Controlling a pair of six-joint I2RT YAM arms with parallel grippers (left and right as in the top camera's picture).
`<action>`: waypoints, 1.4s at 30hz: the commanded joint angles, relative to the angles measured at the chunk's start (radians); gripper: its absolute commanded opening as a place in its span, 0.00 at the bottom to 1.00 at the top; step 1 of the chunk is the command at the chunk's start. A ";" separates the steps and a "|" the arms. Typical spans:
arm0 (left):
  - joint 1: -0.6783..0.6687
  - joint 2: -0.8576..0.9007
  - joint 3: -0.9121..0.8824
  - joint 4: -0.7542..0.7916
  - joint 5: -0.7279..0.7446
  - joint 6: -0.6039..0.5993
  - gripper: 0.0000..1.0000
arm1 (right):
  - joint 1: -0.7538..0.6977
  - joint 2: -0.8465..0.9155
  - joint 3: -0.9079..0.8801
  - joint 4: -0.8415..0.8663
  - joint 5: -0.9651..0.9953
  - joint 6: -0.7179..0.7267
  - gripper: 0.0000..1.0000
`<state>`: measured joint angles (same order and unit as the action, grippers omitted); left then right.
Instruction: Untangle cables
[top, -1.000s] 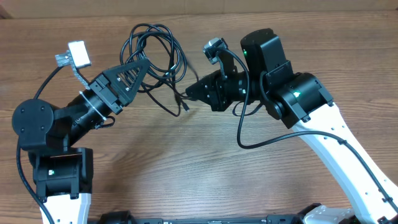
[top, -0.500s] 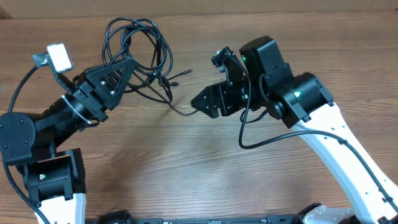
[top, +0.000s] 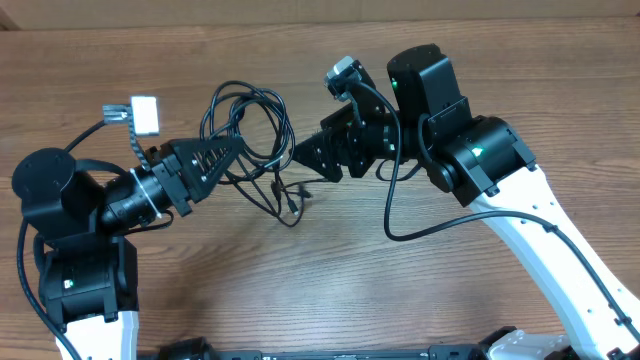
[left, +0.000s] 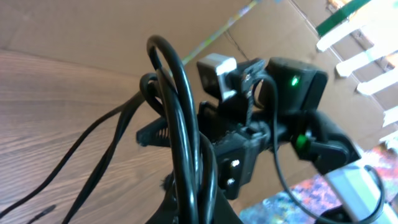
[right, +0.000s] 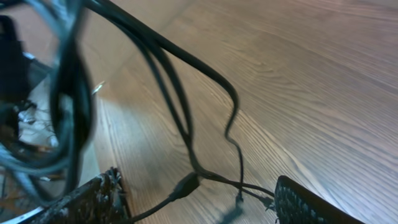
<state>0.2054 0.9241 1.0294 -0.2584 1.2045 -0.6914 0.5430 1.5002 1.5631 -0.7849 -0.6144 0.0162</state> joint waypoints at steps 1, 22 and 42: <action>0.004 -0.008 0.021 -0.036 0.032 0.184 0.06 | 0.000 -0.023 0.002 0.008 -0.076 -0.025 0.80; 0.004 -0.008 0.021 -0.399 -0.166 0.650 0.06 | -0.004 -0.025 0.002 0.098 -0.226 0.036 0.77; 0.003 -0.009 0.021 -0.437 -0.103 0.711 0.06 | 0.001 -0.024 0.002 0.068 -0.234 0.092 0.68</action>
<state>0.2111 0.9237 1.0340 -0.7082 0.9985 0.0010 0.5385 1.4986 1.5616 -0.7147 -0.8757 0.1047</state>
